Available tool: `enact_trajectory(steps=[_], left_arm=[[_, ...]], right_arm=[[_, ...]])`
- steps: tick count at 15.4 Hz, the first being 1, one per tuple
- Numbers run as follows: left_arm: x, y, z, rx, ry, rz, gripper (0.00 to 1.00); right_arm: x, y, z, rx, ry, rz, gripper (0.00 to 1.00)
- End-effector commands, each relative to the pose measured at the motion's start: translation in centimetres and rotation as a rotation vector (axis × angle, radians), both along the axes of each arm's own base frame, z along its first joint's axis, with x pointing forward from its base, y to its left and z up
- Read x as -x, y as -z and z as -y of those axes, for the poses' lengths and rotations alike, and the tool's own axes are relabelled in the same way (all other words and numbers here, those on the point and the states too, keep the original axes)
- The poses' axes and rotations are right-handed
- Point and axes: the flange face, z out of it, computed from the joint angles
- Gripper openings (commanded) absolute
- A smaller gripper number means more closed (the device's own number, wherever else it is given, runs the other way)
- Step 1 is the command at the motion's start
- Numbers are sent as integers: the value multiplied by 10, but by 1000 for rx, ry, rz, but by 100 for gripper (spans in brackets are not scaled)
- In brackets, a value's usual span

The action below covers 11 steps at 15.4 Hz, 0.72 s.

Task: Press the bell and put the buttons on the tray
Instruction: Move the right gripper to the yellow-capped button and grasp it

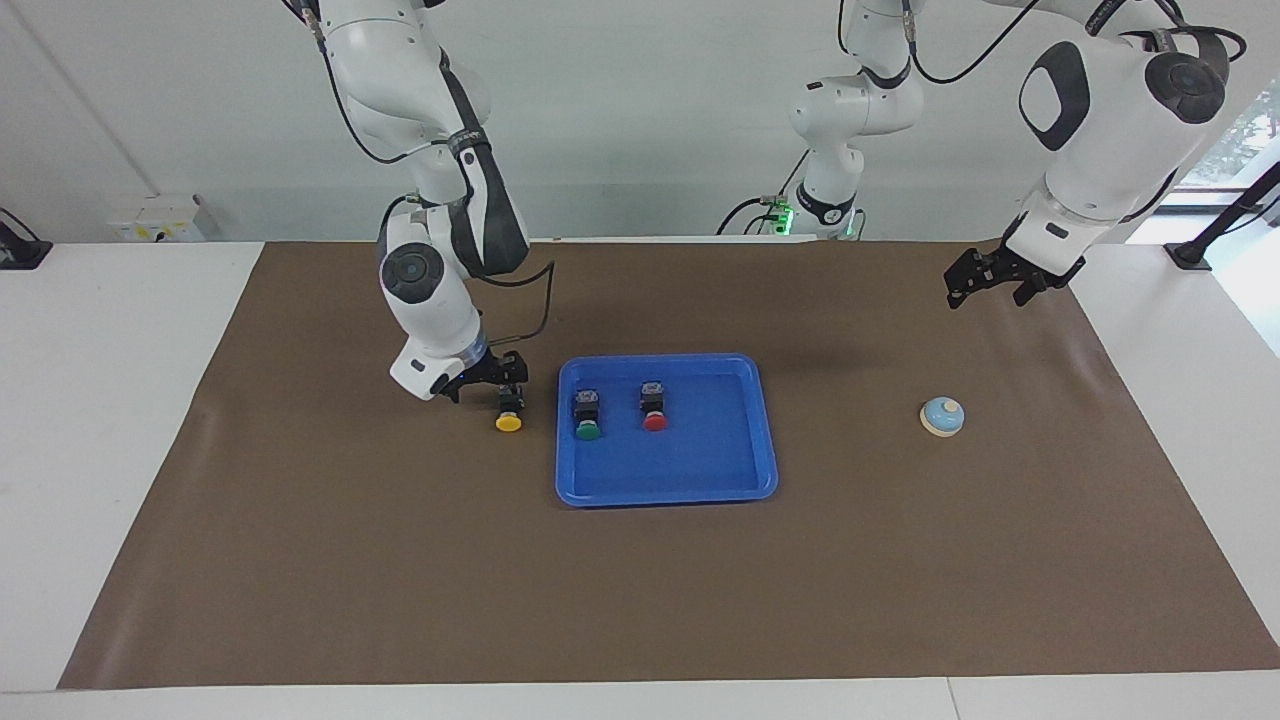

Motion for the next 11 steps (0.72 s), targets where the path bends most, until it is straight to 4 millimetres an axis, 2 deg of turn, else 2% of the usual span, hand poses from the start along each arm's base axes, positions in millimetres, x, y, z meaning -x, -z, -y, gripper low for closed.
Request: enact_trajectory(steps=[1,5,9,11], left_arm=[[0,-5,0,4,-7,-4,100],[0,-5,0,4,-7,-4,100],[0,-5,0,4,-7,-4,100],[0,-5,-1,4,-9,-4,100]], right_arm=[[8,-5,-10,-10,-23,31,100],[10,5,-24,-13,-42,35,100],[11,16,-26,-10,-41,21,100],[13,19,-38,-9,-30,30,100]])
